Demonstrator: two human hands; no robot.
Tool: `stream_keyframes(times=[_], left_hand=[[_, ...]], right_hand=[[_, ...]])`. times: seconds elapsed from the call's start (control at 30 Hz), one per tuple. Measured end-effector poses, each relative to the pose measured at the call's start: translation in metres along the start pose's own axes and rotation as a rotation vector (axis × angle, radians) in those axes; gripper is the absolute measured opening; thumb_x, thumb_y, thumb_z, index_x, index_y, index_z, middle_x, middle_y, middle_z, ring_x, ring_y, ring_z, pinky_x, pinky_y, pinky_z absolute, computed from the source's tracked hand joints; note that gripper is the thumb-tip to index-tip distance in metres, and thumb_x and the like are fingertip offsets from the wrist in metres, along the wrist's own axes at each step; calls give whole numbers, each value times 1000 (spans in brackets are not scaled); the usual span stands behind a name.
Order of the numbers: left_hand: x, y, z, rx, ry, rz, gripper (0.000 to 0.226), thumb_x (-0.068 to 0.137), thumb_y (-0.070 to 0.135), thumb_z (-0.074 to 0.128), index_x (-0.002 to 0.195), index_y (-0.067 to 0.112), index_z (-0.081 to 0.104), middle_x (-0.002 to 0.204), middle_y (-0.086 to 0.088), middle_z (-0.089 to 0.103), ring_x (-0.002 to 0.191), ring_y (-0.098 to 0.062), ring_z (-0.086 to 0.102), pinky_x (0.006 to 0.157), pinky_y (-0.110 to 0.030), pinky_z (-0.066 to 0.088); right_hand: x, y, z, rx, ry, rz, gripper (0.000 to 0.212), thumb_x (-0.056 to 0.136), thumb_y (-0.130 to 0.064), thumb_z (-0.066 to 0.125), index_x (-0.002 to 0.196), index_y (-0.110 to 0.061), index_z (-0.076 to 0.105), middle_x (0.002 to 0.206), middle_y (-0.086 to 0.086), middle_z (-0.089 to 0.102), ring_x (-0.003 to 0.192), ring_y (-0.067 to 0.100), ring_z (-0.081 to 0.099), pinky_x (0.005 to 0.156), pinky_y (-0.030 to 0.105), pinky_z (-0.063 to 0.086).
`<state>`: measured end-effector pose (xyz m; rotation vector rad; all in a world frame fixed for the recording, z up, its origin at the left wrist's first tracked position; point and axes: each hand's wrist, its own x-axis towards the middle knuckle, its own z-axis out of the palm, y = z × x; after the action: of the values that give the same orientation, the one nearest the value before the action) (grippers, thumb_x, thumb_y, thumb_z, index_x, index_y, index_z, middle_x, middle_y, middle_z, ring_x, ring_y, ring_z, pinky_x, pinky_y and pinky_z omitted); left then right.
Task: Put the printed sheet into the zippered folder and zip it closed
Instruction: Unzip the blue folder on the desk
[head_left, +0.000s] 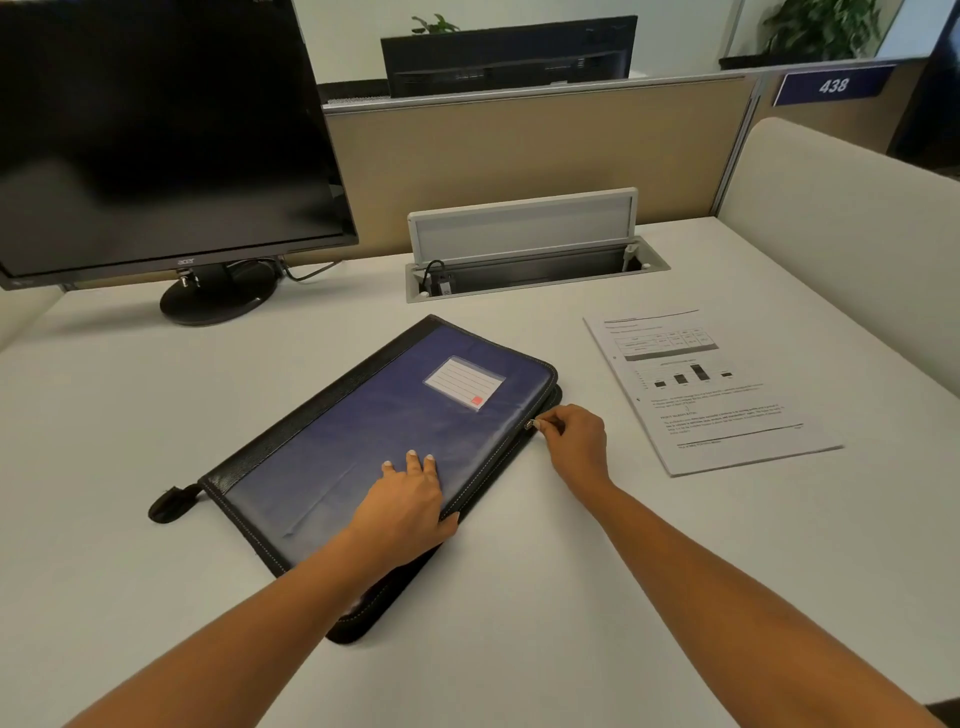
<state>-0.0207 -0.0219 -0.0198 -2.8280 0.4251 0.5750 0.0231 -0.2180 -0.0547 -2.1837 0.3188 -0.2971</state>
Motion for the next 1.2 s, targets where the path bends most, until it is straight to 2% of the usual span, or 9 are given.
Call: stream_keyframes(times=[0.3, 0.43, 0.6, 0.77, 0.97, 1.07, 1.2], left_hand=[[17, 4, 11, -42, -13, -31, 73, 96, 45, 26, 145, -4, 3, 152, -30, 9, 134, -53, 21, 110, -52, 30], [23, 3, 12, -63, 12, -30, 73, 97, 46, 24, 145, -5, 5, 152, -30, 10, 134, -52, 22, 110, -52, 30], [32, 4, 9, -97, 11, -35, 74, 96, 47, 26, 145, -5, 6, 152, -30, 11, 135, -50, 22, 111, -52, 30], [35, 4, 7, -126, 28, -44, 77, 95, 51, 27, 145, -4, 8, 151, -30, 14, 135, -48, 25, 111, -52, 30], [27, 8, -3, -126, 56, -51, 78, 93, 54, 32, 146, 1, 10, 153, -25, 17, 136, -45, 26, 111, -48, 32], [16, 6, -7, -76, 119, -47, 77, 91, 57, 33, 147, 7, 13, 154, -18, 20, 136, -40, 30, 105, -44, 38], [5, -2, 1, -99, 166, -28, 80, 88, 61, 36, 148, 16, 9, 157, -8, 13, 143, -31, 19, 105, -45, 38]], right_hand=[[-7, 1, 12, 61, -27, 72, 16, 86, -11, 61, 95, -1, 68, 96, 16, 70, 88, 25, 64, 77, 24, 45], [-17, -3, 16, 64, -70, 42, 14, 85, -11, 62, 92, 0, 69, 93, 16, 70, 86, 25, 64, 75, 24, 45], [-38, -7, 24, 107, -149, -4, 11, 84, -9, 63, 87, -1, 69, 90, 16, 70, 79, 17, 60, 80, 28, 50], [-53, -11, 25, 141, -207, -18, 9, 82, -7, 65, 86, -1, 70, 90, 16, 71, 77, 15, 59, 76, 25, 48], [-62, -13, 24, 146, -228, -40, 12, 83, -8, 64, 90, -1, 69, 93, 16, 71, 78, 15, 59, 77, 22, 47], [-59, -15, 23, 131, -207, -48, 12, 85, -10, 62, 90, -2, 69, 93, 15, 70, 79, 15, 58, 76, 22, 47], [-55, -15, 24, 84, -184, -66, 11, 85, -12, 62, 88, -5, 69, 91, 12, 70, 77, 13, 57, 71, 18, 45]])
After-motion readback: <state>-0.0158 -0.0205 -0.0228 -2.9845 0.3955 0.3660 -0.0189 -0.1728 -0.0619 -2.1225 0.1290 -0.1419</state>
